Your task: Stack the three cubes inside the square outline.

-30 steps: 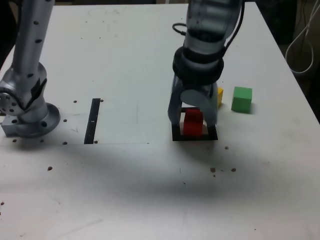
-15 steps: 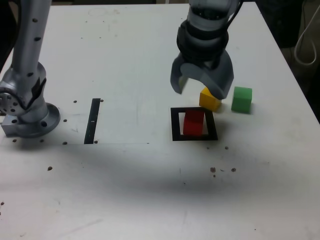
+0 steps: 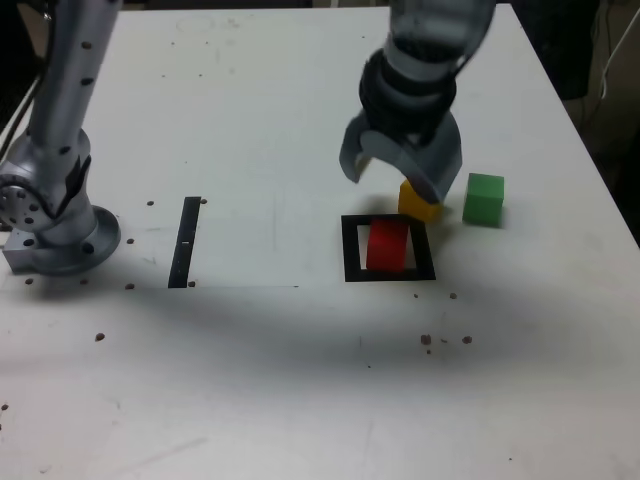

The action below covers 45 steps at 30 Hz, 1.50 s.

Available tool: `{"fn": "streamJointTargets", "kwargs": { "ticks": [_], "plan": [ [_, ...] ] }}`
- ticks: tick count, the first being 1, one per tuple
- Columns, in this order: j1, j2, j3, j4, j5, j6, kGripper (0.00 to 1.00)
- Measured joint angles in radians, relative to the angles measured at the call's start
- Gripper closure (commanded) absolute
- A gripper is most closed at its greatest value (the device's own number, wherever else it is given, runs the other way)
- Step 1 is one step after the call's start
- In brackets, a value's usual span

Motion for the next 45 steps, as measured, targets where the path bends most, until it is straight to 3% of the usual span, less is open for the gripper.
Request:
{"fn": "streamJointTargets", "kwargs": {
  "ticks": [11,23,29,38,45],
  "plan": [
    [0.000,0.065,-0.026,-0.021,-0.004,0.006,0.15],
    [0.000,0.065,-0.028,-0.030,-0.005,0.008,0.48],
    [0.001,0.067,-0.026,-0.035,-0.018,0.016,0.54],
    [0.004,0.080,-0.031,-0.050,-0.066,0.042,0.62],
    [0.004,0.084,-0.043,-0.055,-0.070,0.050,0.72]
  ]
}}
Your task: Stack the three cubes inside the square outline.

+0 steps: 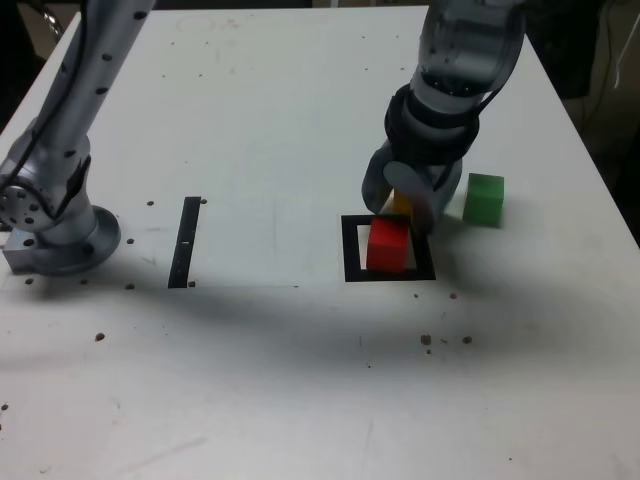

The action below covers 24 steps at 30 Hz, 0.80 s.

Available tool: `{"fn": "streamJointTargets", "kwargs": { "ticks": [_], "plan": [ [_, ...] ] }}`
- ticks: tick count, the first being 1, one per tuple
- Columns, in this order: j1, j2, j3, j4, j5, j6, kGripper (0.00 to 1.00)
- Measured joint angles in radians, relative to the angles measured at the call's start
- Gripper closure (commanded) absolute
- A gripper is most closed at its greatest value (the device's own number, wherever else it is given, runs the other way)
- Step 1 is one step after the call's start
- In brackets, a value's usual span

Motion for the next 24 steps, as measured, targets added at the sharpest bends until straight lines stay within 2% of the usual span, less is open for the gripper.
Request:
{"fn": "streamJointTargets", "kwargs": {
  "ticks": [10,16,20,24],
  "plan": [
    [0.000,-0.004,-0.002,0.006,0.012,-0.005,0.76],
    [-0.005,-0.113,0.018,0.054,0.022,-0.064,0.76],
    [-0.031,-0.197,0.019,0.115,0.006,-0.132,0.76],
    [-0.064,-0.215,0.005,0.164,-0.030,-0.224,0.76]
  ]
}}
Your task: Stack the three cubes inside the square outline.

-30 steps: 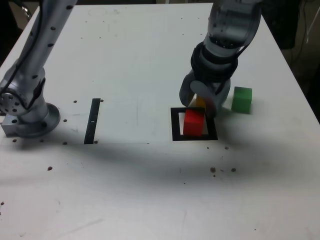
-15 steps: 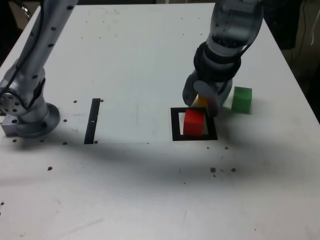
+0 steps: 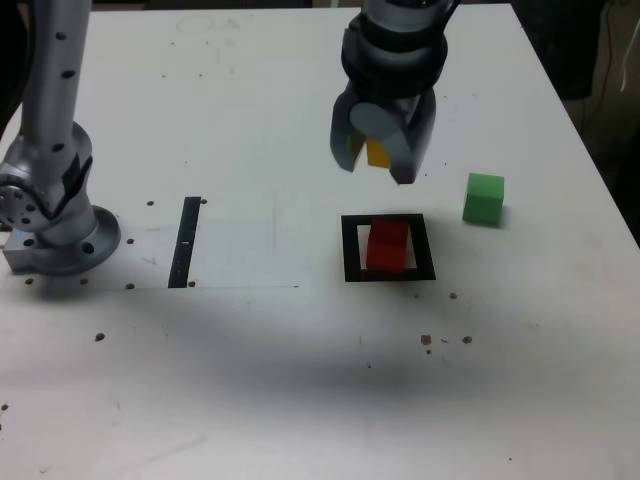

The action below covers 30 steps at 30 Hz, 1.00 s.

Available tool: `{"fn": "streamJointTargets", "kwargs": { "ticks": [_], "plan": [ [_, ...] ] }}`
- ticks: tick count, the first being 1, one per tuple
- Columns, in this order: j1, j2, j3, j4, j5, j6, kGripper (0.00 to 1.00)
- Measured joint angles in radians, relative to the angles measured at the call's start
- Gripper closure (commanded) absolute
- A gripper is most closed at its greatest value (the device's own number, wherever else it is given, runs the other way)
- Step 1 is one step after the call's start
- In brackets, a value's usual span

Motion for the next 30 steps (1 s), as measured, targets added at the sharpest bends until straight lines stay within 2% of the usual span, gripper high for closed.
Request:
{"fn": "streamJointTargets", "kwargs": {
  "ticks": [4,8,13,24,30],
  "plan": [
    [-0.052,-0.007,-0.018,0.022,-0.062,-0.095,0.76],
    [-0.099,-0.007,-0.028,0.028,-0.103,-0.188,0.76],
    [-0.135,0.019,-0.030,0.026,-0.111,-0.269,0.76],
    [-0.136,0.107,-0.035,-0.007,-0.136,-0.243,0.75],
    [-0.136,0.107,-0.019,-0.025,-0.135,-0.236,0.68]
  ]
}}
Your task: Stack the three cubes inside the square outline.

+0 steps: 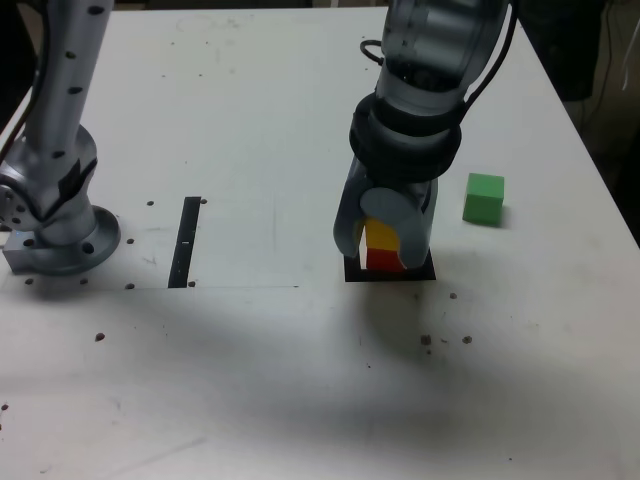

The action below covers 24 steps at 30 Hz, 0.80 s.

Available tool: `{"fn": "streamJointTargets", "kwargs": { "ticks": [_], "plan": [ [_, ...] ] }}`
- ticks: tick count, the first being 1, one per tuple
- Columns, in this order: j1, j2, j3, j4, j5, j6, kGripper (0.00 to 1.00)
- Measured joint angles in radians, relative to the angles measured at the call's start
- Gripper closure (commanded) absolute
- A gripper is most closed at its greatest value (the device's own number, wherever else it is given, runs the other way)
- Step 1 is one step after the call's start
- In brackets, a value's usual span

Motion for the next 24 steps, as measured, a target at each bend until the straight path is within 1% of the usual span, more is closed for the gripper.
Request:
{"fn": "streamJointTargets", "kwargs": {
  "ticks": [5,8,13,16,19,24],
  "plan": [
    [0.000,-0.001,0.008,-0.006,0.004,0.007,0.58],
    [0.000,-0.002,0.011,-0.009,0.006,0.011,0.47],
    [0.002,0.002,0.023,-0.013,0.012,0.017,0.22],
    [0.002,0.004,0.024,-0.013,0.019,0.017,0.11],
    [0.003,0.004,0.024,-0.013,0.029,0.018,0.06],
    [0.006,0.003,0.025,-0.013,0.047,0.018,0.01]
  ]
}}
